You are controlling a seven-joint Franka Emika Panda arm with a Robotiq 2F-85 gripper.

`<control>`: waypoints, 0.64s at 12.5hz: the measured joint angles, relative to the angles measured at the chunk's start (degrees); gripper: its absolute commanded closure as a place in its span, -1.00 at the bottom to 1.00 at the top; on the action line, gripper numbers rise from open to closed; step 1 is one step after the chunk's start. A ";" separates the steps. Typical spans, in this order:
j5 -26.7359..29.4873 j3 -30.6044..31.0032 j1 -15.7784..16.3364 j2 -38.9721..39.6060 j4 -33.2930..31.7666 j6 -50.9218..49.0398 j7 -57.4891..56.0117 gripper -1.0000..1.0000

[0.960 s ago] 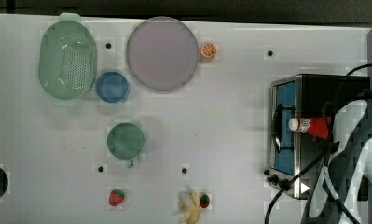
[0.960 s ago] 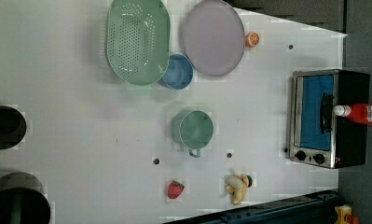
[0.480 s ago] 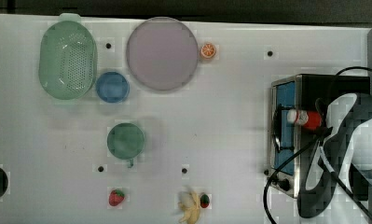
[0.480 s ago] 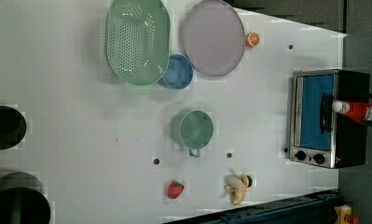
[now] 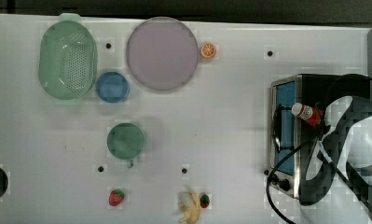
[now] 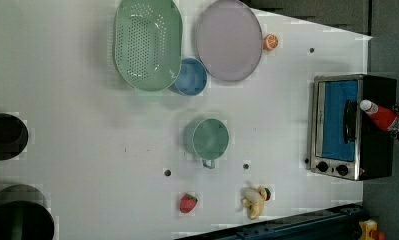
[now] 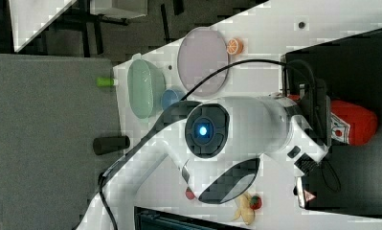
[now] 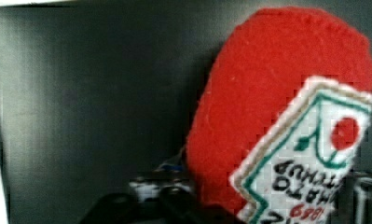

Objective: Pick Ketchup from oven and place it on table.

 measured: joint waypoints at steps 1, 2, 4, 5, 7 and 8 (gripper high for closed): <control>0.35 0.14 -0.14 -0.45 0.17 -0.11 0.07 -0.27; 0.38 0.36 -0.30 -1.02 0.28 -0.14 0.08 -0.27; 0.24 0.31 -0.40 -1.19 1.06 1.06 0.05 -0.27; 0.41 0.11 -0.38 -1.19 1.57 0.81 0.02 -0.27; -0.73 0.11 -0.06 -2.32 2.41 -4.56 0.02 -0.27; -1.18 0.00 0.24 -3.23 2.69 -8.32 0.02 -0.27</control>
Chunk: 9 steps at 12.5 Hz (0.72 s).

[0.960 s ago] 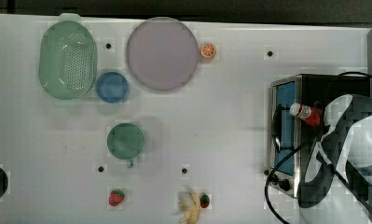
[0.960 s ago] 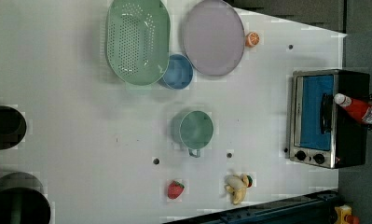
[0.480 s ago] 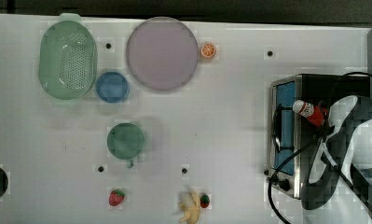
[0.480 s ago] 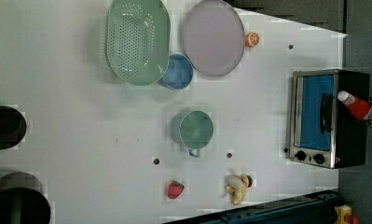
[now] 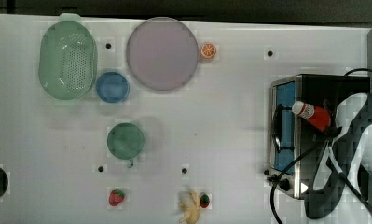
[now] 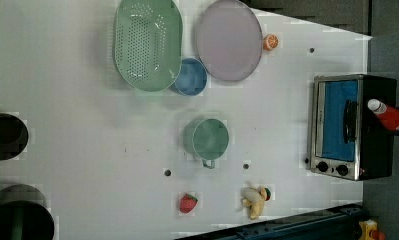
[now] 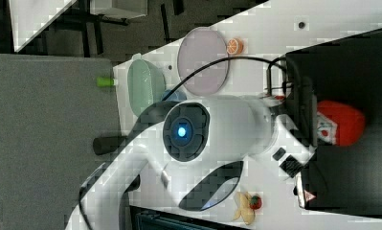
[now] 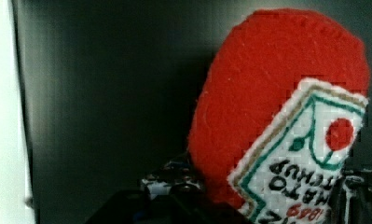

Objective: Pick Ketchup from oven and place it on table.

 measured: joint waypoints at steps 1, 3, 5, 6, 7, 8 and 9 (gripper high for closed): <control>-2.22 -0.36 0.29 -0.56 1.23 -3.01 0.00 -0.27; -7.07 -0.73 0.84 -1.19 6.04 -7.92 0.03 -0.27; -9.40 -0.48 2.07 -3.06 10.69 -9.54 0.09 -0.27; -9.15 -0.31 2.93 -3.80 13.54 -11.41 0.07 -0.27; -9.46 -0.20 4.43 -5.26 15.00 -13.05 0.06 -0.27; -8.99 0.64 5.72 -7.40 15.44 -15.78 0.10 -0.27; -8.54 2.71 6.17 -9.67 15.44 -19.05 0.12 -0.27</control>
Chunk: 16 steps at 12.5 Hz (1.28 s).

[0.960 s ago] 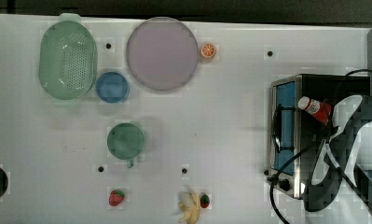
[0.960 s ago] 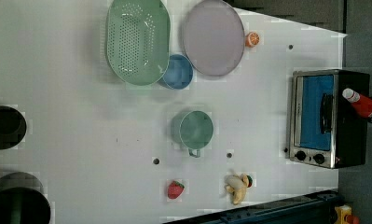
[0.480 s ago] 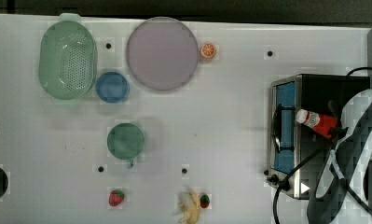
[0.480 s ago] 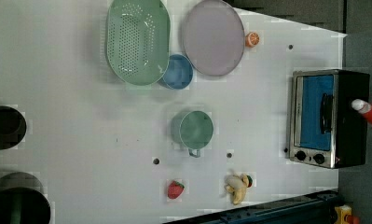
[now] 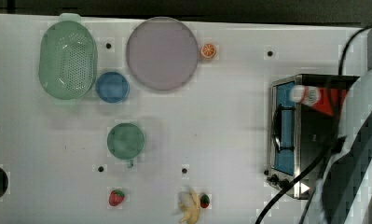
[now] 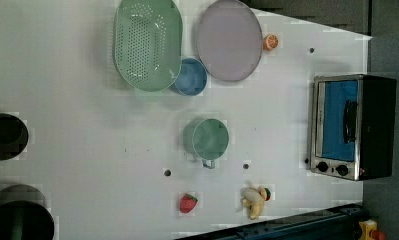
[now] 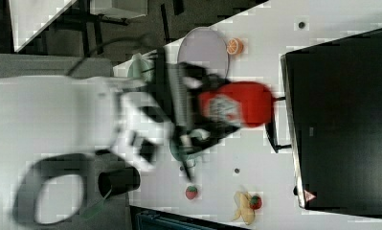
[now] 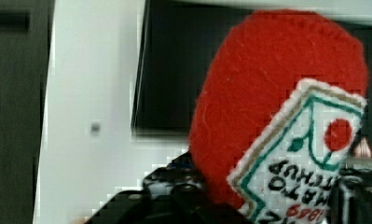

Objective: Pick Ketchup from oven and place it on table.

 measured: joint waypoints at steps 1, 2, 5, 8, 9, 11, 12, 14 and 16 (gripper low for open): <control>-0.40 2.80 0.12 -2.06 0.11 -2.55 0.03 -0.27; -0.31 4.78 1.10 -3.84 0.06 -4.84 0.03 -0.27; -0.10 9.13 4.73 -5.32 0.11 -5.72 -0.12 -0.27; -0.83 16.59 6.22 -3.59 -2.69 -5.96 -0.12 -0.27; -0.55 18.70 7.25 -3.07 -4.64 -3.96 -0.13 -0.27; 0.49 20.19 11.01 -2.38 -9.57 -0.06 -0.13 -0.27; 0.44 21.21 12.00 -2.17 -12.31 2.92 -0.12 -0.27; 0.42 21.84 13.46 -2.35 -19.08 9.88 -0.13 -0.27; 0.27 21.86 13.44 -2.15 -26.30 15.55 -0.12 -0.27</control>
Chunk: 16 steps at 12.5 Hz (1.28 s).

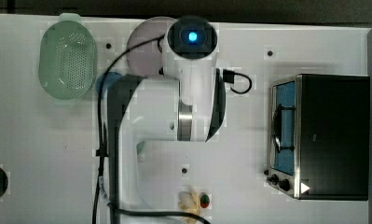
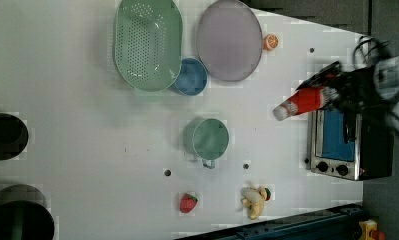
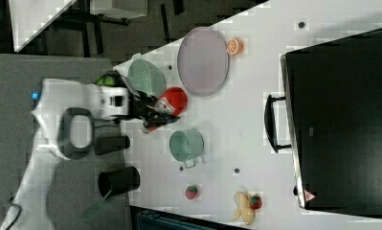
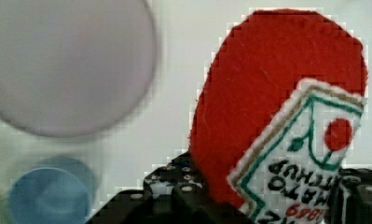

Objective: Pick Ketchup from oven and place it on table.

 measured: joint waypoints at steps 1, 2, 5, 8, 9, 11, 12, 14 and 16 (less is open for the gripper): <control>0.40 -0.62 -0.11 0.48 -2.63 1.05 -0.04 -0.27; 0.35 -1.05 -0.60 0.78 -5.54 3.99 -0.05 -0.27; 0.27 -1.02 -2.66 0.83 -14.60 11.60 -0.05 -0.27; -0.24 -1.20 -3.35 3.15 -18.74 20.86 -0.02 -0.27; -0.40 -1.15 -3.43 4.43 -18.74 24.27 -0.02 -0.34; -0.57 -1.24 -3.06 5.83 -18.74 26.42 -0.03 -0.75; -0.35 -1.13 -2.84 5.87 -19.64 28.07 -0.02 -0.97; -0.14 -1.57 -2.18 6.23 -19.98 28.13 0.25 -1.00; 0.05 -1.62 -1.94 4.74 -19.75 27.29 0.56 -1.00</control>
